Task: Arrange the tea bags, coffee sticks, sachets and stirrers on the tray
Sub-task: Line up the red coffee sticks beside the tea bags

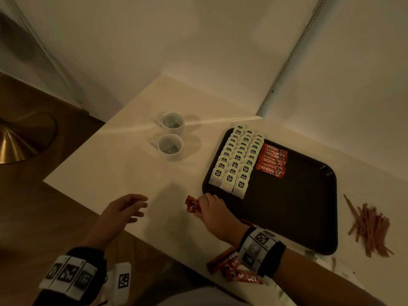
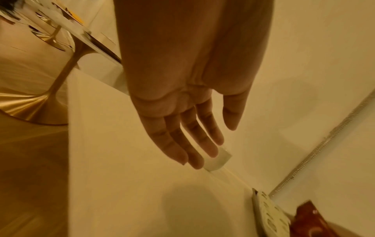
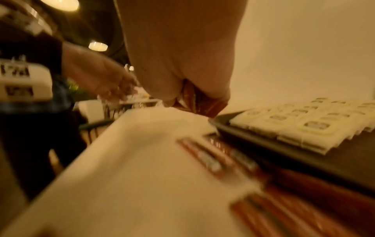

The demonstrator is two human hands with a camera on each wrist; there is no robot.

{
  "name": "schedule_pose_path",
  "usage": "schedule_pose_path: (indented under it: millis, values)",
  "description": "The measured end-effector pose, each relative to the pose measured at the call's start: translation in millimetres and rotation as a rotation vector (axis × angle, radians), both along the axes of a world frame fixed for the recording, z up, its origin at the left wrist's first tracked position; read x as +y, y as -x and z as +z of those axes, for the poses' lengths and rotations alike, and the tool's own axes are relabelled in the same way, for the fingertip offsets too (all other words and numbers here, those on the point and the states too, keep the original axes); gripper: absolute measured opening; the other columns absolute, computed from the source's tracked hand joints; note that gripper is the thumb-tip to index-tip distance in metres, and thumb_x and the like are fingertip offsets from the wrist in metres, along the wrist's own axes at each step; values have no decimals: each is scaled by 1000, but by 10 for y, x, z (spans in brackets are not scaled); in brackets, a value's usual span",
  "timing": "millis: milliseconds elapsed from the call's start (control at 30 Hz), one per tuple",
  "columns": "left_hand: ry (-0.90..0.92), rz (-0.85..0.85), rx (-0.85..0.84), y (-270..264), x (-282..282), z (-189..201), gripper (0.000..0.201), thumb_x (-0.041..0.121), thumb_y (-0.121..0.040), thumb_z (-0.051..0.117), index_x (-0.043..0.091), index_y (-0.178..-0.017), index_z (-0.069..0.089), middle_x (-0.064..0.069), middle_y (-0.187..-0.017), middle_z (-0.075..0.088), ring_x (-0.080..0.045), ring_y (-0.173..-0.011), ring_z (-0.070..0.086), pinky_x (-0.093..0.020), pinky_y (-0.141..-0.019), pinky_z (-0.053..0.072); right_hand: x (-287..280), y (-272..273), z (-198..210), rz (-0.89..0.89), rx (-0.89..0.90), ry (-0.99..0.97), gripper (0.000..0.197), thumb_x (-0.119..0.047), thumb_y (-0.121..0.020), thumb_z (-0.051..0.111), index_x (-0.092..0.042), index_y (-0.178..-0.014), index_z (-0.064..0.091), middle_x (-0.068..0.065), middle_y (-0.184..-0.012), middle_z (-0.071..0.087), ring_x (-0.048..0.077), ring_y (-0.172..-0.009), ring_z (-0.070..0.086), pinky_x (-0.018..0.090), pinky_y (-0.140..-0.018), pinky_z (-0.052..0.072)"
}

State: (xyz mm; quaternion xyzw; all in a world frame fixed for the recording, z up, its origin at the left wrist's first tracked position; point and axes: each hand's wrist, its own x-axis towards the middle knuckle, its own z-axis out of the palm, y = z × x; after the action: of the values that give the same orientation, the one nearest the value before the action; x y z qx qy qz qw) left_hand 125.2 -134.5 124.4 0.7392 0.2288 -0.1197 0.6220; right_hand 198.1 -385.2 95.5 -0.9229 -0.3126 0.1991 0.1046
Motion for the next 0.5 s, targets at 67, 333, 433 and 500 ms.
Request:
schedule_pose_path:
  millis: [67,333,433,500]
  values:
    - [4,-34,-39,-170,-138,129,18,20,-97,51,17,-103,67,-6,-102,69,-26,-94,66,-41,-88,50,-20,-81,269,-148,159,-169,31,-34,-98,43,-9,-117,43,6,-111,50,18,-94,51,35,-87,46]
    - [527,-218,-192,-1090,-1264,652,48,48,-81,65,27,-123,54,6,-115,67,-10,-108,64,-27,-89,52,-138,-575,1281,-412,335,-819,42,-26,-98,44,-23,-138,32,-9,-101,58,-2,-87,58,25,-82,51]
    - [765,-165,-156,-1366,-1737,870,38,44,-83,53,23,-115,60,3,-111,70,-9,-104,65,-26,-80,53,-177,-663,1437,-477,215,-881,34,-20,-101,35,-21,-135,37,-12,-106,56,-13,-92,56,11,-88,45]
    - [831,-145,-112,-1486,-1939,962,32,46,-83,55,24,-104,65,5,-101,72,-8,-95,67,-27,-75,54,-221,-740,1434,-528,0,-838,35,-21,-102,29,-13,-132,45,-5,-110,56,-4,-98,54,21,-95,44]
